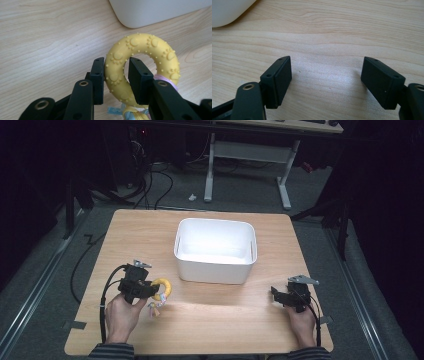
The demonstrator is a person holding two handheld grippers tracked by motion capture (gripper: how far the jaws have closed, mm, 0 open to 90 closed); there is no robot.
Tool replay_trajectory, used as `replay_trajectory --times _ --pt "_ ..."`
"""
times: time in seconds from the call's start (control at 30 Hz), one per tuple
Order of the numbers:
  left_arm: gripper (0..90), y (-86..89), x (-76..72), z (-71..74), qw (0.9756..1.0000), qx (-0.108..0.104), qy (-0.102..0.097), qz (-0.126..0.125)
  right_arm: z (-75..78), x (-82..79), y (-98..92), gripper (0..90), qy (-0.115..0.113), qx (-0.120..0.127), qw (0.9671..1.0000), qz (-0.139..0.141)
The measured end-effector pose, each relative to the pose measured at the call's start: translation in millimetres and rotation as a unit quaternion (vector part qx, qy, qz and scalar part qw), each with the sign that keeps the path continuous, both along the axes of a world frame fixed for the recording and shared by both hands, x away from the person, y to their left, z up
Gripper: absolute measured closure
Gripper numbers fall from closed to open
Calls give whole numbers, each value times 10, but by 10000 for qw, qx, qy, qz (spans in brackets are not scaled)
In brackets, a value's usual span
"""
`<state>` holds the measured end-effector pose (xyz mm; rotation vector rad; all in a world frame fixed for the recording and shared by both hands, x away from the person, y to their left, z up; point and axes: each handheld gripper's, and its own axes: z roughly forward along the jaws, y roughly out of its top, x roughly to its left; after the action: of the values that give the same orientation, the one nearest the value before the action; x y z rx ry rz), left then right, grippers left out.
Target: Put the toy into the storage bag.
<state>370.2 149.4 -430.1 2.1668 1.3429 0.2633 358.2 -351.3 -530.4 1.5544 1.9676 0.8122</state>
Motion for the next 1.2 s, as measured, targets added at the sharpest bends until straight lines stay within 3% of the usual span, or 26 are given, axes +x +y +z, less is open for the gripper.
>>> replay_trajectory --times 0.33,0.77,1.2 --pt "684 26 -11 197 9999 51 -104 -45 0 0 0 246 0 -1 10000 2" --pt "686 69 -5 515 9993 -94 -368 -29 0 0 0 246 0 -1 10000 1" --pt "687 16 104 800 9987 -93 -478 -114 0 0 0 246 0 -1 10000 1"
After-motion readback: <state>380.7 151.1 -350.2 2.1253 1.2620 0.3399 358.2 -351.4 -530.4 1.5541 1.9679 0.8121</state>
